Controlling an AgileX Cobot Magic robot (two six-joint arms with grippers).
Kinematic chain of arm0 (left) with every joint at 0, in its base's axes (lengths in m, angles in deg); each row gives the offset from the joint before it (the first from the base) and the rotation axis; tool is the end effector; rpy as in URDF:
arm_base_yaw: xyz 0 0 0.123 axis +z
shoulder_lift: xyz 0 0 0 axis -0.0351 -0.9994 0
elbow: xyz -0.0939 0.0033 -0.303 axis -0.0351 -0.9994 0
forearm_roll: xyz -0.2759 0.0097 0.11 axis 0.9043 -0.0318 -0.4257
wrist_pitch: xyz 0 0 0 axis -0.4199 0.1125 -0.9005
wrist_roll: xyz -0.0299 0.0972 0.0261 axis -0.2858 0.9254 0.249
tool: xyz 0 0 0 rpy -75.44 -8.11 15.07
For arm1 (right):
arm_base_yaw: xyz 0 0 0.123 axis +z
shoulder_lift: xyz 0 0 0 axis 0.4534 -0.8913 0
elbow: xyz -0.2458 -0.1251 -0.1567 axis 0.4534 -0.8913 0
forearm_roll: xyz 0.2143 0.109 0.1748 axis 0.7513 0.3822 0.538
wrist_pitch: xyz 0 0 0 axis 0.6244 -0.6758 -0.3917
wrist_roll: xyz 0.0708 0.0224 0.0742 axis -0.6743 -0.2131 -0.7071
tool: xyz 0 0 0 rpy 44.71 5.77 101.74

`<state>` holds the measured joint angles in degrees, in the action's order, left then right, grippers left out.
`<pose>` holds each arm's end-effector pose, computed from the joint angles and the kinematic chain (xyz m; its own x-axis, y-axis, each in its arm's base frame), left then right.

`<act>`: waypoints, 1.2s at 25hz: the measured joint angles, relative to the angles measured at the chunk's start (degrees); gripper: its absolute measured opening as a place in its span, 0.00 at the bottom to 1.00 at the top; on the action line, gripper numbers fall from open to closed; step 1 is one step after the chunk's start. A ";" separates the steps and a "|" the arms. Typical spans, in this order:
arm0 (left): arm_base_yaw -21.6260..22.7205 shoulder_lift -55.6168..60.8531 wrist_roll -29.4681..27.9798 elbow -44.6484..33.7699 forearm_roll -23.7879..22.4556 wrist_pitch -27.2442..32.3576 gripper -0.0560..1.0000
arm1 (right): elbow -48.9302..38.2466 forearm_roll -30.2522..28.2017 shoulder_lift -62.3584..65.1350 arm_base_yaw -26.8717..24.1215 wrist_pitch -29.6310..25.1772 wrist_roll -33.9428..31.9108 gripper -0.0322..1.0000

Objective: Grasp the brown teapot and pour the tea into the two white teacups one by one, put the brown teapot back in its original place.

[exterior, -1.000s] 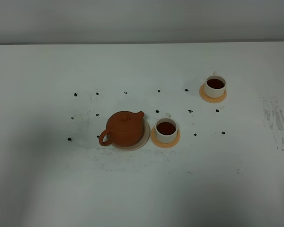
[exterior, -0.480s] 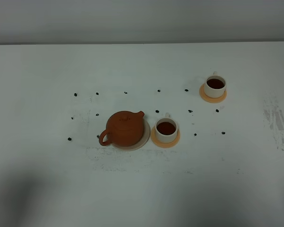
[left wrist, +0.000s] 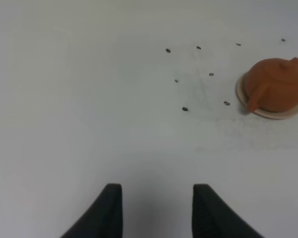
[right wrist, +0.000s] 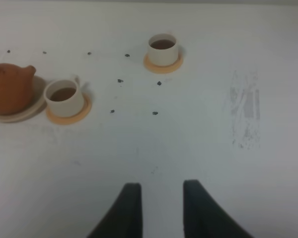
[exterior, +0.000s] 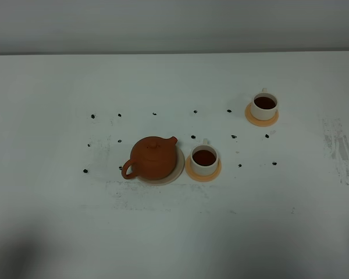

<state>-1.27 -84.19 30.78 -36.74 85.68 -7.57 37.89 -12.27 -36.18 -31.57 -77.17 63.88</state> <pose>0.0200 -0.0032 0.3210 -0.4272 0.0271 -0.9038 0.0757 0.9971 -0.0059 0.0123 0.0238 0.2939 -0.4377 -0.1087 -0.8925 -0.1976 0.9800 -0.0225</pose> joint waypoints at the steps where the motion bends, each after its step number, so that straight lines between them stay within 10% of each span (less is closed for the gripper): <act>1: 0.00 0.14 -0.05 -0.07 -0.27 0.00 0.40 | 0.00 0.00 0.00 0.00 0.00 0.00 0.25; 30: 1.93 4.72 -1.48 -4.30 -2.56 1.45 0.40 | 0.00 0.00 0.00 0.00 0.00 0.05 0.25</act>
<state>0.66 -79.47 29.30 -41.05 83.12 -6.12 37.89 -12.27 -36.18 -31.57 -77.17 63.93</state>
